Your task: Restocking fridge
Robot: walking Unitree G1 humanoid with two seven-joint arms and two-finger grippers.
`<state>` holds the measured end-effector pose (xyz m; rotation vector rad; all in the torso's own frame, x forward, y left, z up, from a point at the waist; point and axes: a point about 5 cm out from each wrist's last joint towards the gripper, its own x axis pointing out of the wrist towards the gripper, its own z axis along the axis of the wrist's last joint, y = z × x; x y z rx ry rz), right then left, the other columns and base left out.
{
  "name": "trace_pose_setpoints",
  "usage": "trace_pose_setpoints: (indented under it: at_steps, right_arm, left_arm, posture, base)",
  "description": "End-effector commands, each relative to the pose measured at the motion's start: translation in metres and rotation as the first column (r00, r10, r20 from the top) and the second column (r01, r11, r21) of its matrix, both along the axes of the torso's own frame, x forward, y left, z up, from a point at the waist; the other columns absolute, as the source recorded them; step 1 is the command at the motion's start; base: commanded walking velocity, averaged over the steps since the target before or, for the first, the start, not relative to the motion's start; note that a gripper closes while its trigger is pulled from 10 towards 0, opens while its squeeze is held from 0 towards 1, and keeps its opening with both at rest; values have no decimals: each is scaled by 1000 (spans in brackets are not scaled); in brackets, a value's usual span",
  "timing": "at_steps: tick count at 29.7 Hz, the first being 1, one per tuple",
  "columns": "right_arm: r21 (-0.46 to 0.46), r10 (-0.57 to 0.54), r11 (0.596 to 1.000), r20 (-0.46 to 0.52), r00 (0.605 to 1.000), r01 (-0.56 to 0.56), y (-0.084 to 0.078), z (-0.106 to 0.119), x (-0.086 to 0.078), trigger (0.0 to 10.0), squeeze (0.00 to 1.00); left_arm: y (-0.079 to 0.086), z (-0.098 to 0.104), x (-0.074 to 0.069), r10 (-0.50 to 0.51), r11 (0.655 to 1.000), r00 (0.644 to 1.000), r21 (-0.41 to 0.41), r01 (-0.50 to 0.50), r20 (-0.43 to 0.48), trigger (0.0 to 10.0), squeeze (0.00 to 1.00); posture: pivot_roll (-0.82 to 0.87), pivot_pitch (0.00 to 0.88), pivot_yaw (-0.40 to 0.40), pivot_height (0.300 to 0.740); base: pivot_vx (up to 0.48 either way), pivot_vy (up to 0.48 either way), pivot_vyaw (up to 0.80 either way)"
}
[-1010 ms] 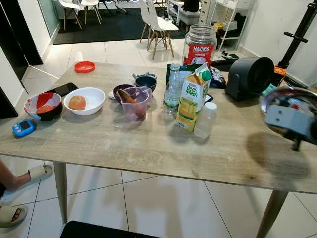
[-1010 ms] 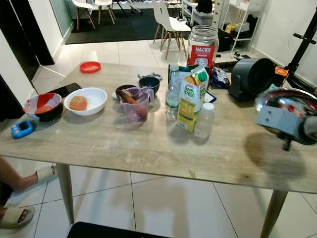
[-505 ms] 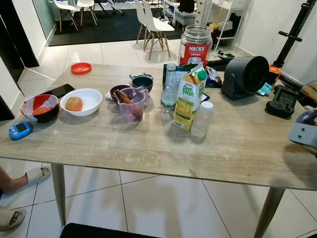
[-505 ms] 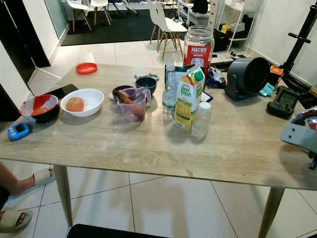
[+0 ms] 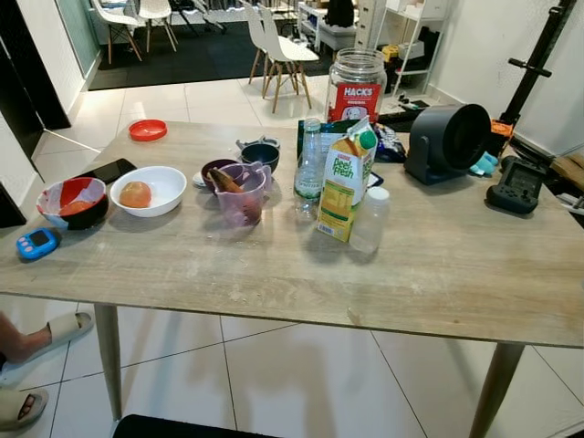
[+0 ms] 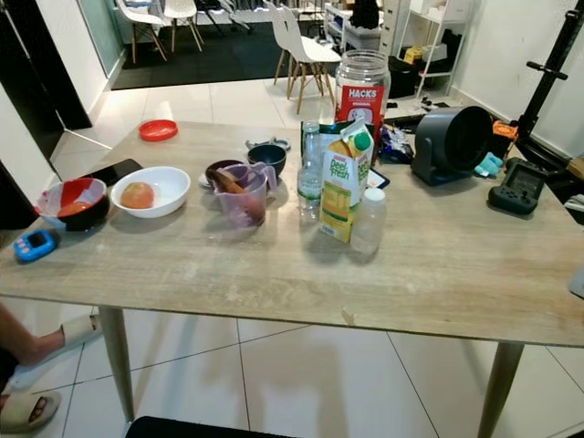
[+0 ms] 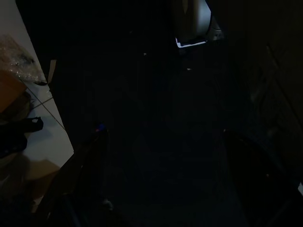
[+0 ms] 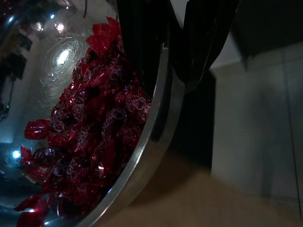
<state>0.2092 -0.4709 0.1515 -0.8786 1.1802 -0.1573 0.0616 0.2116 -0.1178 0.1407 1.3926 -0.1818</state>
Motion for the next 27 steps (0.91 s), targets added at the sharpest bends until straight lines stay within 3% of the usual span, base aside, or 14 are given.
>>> trace_pose_setpoints:
  at_steps: [1, 4, 11, 14, 15, 16, 17, 18, 19, 20, 22, 24, 27]
  right_arm:
    - [-23, -46, 999, 45, 998, 47, -8, 9, -5, 0, 0]
    - [-13, -148, 989, 66, 987, 149, -15, -2, -26, 0, 0]
    - [-10, -203, 979, 77, 976, 204, -19, -9, -37, 0, 0]
    - [18, -298, 955, 85, 951, 298, -19, -31, -58, 0, 0]
    - [18, -298, 955, 85, 951, 298, -19, -31, -58, 0, 0]
    - [33, -319, 948, 79, 944, 318, -16, -41, -64, 980, 0]
    - [42, -332, 943, 74, 940, 330, -15, -47, -67, 980, 0]
    - [54, -341, 939, 64, 938, 338, -12, -55, -70, 9294, 0]
    - [54, -341, 939, 64, 938, 338, -12, -55, -70, 9294, 0]
    - [84, -364, 930, 61, 930, 358, -7, -66, -73, 10000, 0]
    - [126, -397, 913, 50, 916, 388, 2, -83, -80, 10000, 0]
    - [134, -405, 909, 50, 913, 395, 3, -86, -81, 10000, 0]
    - [211, -447, 880, 62, 892, 426, 22, -116, -88, 10000, 0]
  left_arm:
    - [-3, 0, 2, -10, 1000, 1000, -11, 10, 10, 10000, 0]
    - [-3, 0, 2, -13, 1000, 1000, -8, 13, 11, 10000, 0]
    - [-2, 0, 2, -15, 1000, 1000, -7, 15, 11, 10000, 0]
    - [-1, 0, 2, -19, 1000, 1000, -4, 19, 12, 10000, 0]
    - [-1, 0, 2, -19, 1000, 1000, -4, 19, 12, 10000, 0]
    - [-1, 0, 3, -20, 1000, 1000, -3, 20, 12, 10000, 0]
    - [-1, 0, 3, -20, 1000, 1000, -3, 20, 13, 10000, 0]
    - [-1, 0, 3, -20, 1000, 1000, -2, 20, 13, 10000, 0]
    - [-1, 0, 3, -20, 1000, 1000, -2, 20, 13, 10000, 0]
    - [-1, 0, 3, -20, 1000, 1000, -2, 20, 14, 10000, 0]
    - [-1, 0, 3, -18, 1000, 1000, -3, 18, 14, 10000, 0]
    - [-1, 0, 3, -18, 1000, 1000, -3, 18, 14, 10000, 0]
    - [-1, 0, 1, -14, 1000, 1000, -3, 14, 10, 10000, 0]
  posture:
    - [16, 0, -28, 740]
    - [16, 0, -27, 740]
    - [15, 0, -22, 740]
    - [11, 0, -14, 740]
    - [11, 0, -14, 740]
    - [11, 0, -14, 740]
    - [11, 0, -14, 740]
    - [13, 0, -14, 740]
    - [13, 0, -14, 740]
    - [13, 0, -14, 740]
    - [13, 0, -14, 740]
    - [13, 0, -14, 740]
    - [13, 0, -14, 740]
  base:
    - [0, 0, 0]
    - [0, 0, 0]
    - [0, 0, 0]
    - [0, 0, 0]
    - [0, 0, 0]
    - [0, 0, 0]
    - [0, 0, 0]
    - [0, 0, 0]
    - [0, 0, 0]
    - [0, 0, 0]
    - [0, 0, 0]
    - [0, 0, 0]
    - [0, 0, 0]
